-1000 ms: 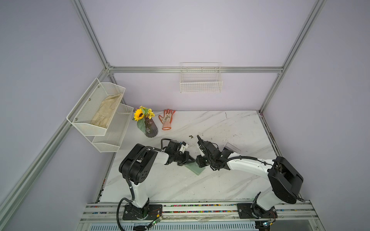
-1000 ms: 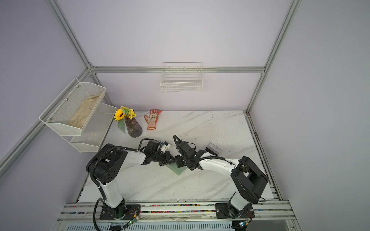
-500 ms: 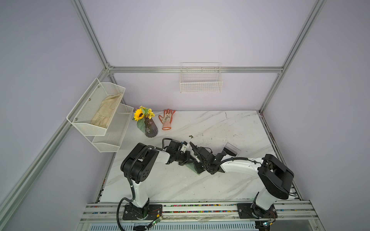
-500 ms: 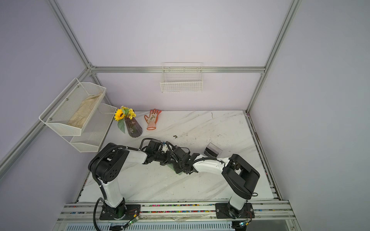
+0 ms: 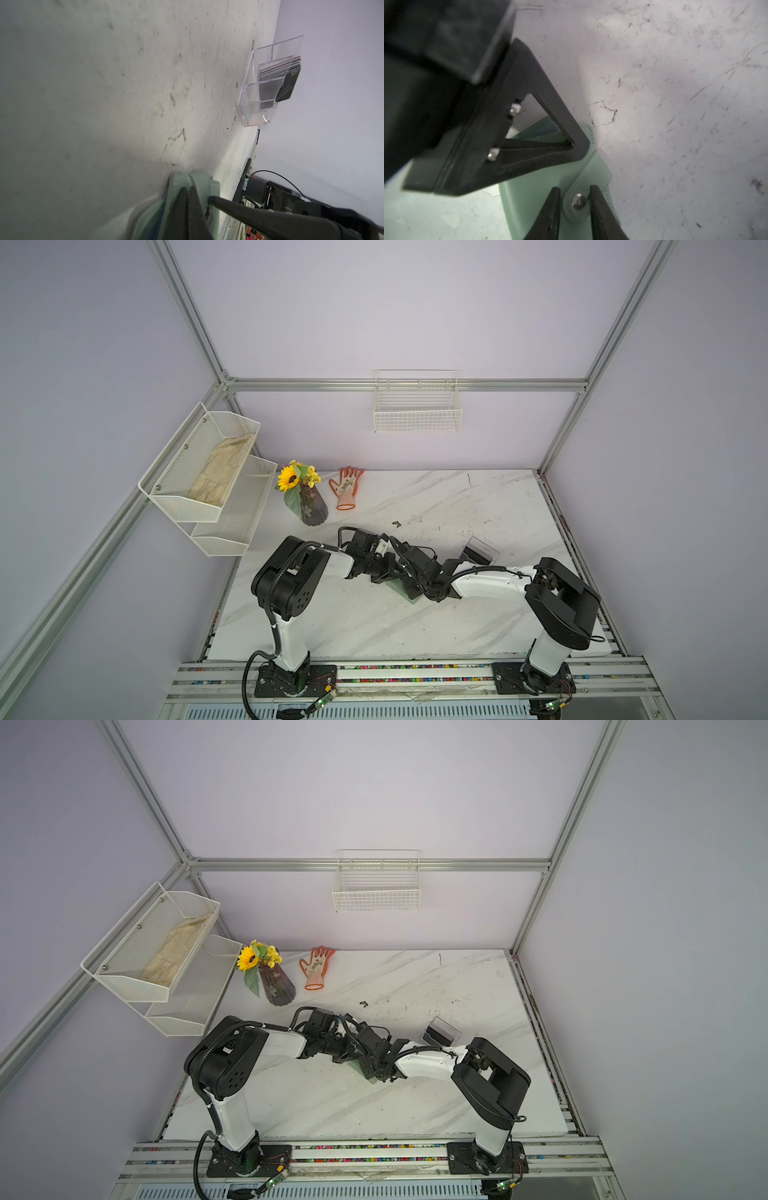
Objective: Insert credit cards into a card holder
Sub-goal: Open the card holder at the center of the board.
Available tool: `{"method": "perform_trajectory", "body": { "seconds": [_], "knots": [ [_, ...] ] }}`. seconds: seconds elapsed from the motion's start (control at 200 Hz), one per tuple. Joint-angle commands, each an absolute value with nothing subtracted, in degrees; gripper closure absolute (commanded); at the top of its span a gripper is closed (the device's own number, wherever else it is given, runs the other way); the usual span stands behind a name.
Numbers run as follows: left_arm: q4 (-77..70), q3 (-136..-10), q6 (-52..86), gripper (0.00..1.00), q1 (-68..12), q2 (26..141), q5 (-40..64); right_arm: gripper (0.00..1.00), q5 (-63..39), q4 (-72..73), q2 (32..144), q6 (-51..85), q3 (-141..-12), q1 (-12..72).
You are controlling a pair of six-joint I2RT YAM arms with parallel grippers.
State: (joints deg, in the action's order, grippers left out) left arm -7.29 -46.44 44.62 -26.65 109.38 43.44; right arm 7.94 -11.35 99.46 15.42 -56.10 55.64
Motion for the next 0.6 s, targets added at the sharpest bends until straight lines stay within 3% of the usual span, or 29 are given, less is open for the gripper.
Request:
{"method": "perform_trajectory", "body": {
  "seconds": [0.0,0.29,0.595],
  "knots": [
    [7.77,-42.70,44.30,1.00,-29.62,118.67,26.81,0.73,9.48,-11.43,100.77,14.37,-56.96,56.10],
    [7.83,-42.84,44.28,1.00,-29.70,119.10,26.89,0.89,12.72,-13.71,100.15,16.87,-55.55,56.16],
    [7.84,-42.88,44.12,1.00,-29.65,119.40,26.83,0.93,14.19,-15.46,99.82,19.28,-55.37,56.17]
  ]
}}
